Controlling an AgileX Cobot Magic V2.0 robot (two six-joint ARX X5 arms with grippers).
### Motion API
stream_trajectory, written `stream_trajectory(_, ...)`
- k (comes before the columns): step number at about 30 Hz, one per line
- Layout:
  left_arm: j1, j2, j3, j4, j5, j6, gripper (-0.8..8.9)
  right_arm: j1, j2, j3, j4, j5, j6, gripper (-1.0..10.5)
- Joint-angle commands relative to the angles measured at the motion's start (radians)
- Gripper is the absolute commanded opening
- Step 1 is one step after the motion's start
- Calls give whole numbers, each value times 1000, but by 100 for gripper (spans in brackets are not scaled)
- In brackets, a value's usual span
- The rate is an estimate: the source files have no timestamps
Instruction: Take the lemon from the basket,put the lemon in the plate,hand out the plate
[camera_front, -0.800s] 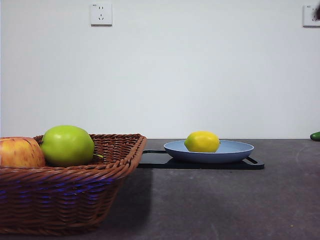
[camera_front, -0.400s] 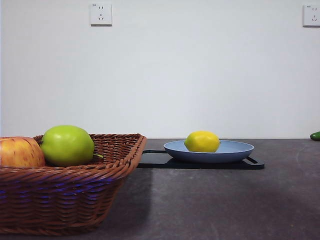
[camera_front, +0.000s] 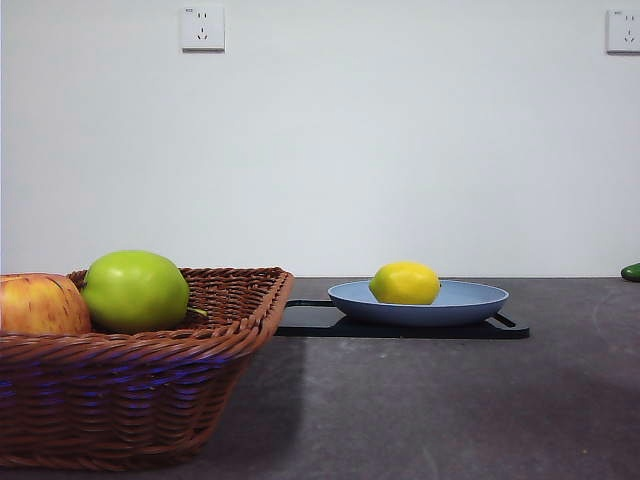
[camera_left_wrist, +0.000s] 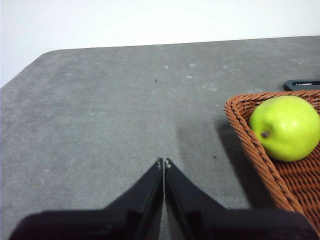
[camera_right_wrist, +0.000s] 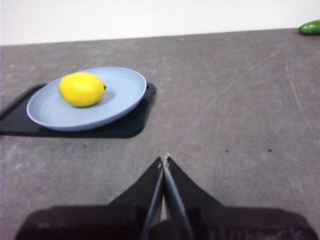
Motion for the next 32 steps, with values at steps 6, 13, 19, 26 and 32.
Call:
stream_trajectory(6, 3, -2, -5, 2, 1, -5, 8, 0, -6, -16, 16, 6, -2, 3)
stream_trajectory(13, 3, -2, -5, 2, 1, -5, 8, 0, -6, -16, 16, 6, -2, 3)
stream_trajectory(19, 3, -2, -5, 2, 1, -5, 8, 0, -6, -16, 16, 6, -2, 3)
stream_trajectory(26, 3, -2, -5, 2, 1, -5, 8, 0, -6, -16, 16, 6, -2, 3)
stream_trajectory(32, 3, -2, -5, 2, 1, -5, 8, 0, -6, -16, 16, 6, -2, 3)
